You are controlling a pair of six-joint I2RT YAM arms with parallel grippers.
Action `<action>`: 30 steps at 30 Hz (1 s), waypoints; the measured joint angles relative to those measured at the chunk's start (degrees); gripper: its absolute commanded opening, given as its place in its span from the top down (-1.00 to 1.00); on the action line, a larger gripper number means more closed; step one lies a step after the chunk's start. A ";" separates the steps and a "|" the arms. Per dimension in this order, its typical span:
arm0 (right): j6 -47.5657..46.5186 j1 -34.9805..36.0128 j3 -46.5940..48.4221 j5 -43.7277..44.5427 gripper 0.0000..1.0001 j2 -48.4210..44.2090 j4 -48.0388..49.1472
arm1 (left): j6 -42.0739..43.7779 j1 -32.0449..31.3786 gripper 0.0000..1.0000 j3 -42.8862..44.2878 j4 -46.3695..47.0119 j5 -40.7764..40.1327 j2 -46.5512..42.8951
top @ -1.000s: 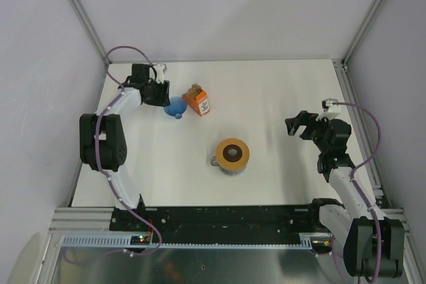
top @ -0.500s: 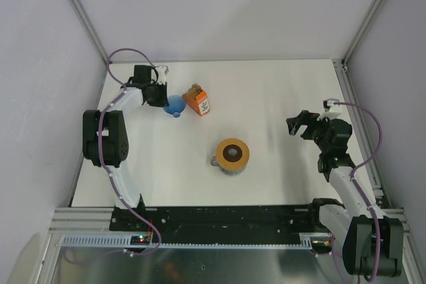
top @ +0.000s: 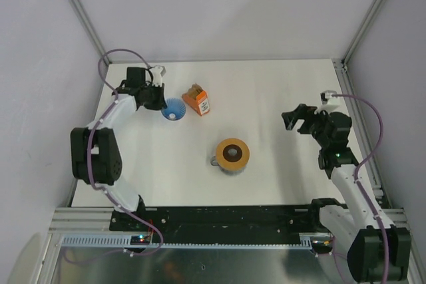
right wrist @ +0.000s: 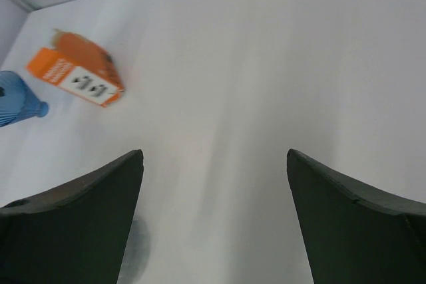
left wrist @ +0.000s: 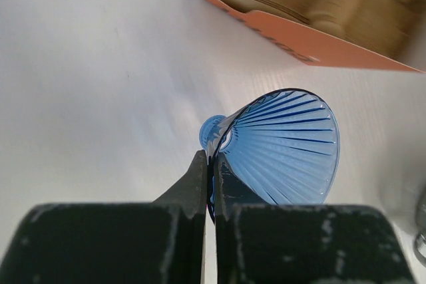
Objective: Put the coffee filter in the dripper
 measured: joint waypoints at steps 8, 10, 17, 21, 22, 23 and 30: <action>-2.27 20.26 17.25 9.86 -0.68 2.91 -13.66 | 0.87 -0.07 0.99 -1.79 -5.09 2.64 -14.56; -2.89 25.73 21.51 13.79 -0.67 4.94 -17.27 | 0.98 -0.55 0.99 -1.79 -6.62 3.08 -17.14; -3.23 42.16 36.70 25.51 -0.61 14.38 -29.16 | 1.05 -13.84 1.00 0.83 -13.79 3.04 -20.65; -2.97 48.52 40.52 27.52 -0.56 16.28 -33.59 | 0.92 -21.24 1.00 5.01 -17.75 3.61 -19.69; -2.91 49.68 41.16 27.67 -0.56 16.39 -34.67 | 0.87 -22.80 1.00 6.40 -18.36 3.72 -19.12; -2.69 50.62 41.66 27.76 -0.55 16.39 -35.71 | 0.85 -24.30 1.00 7.74 -18.80 3.80 -18.56; -0.57 52.54 43.04 26.58 -0.39 16.37 -41.09 | -0.11 -32.30 1.00 14.60 -20.83 6.32 -13.62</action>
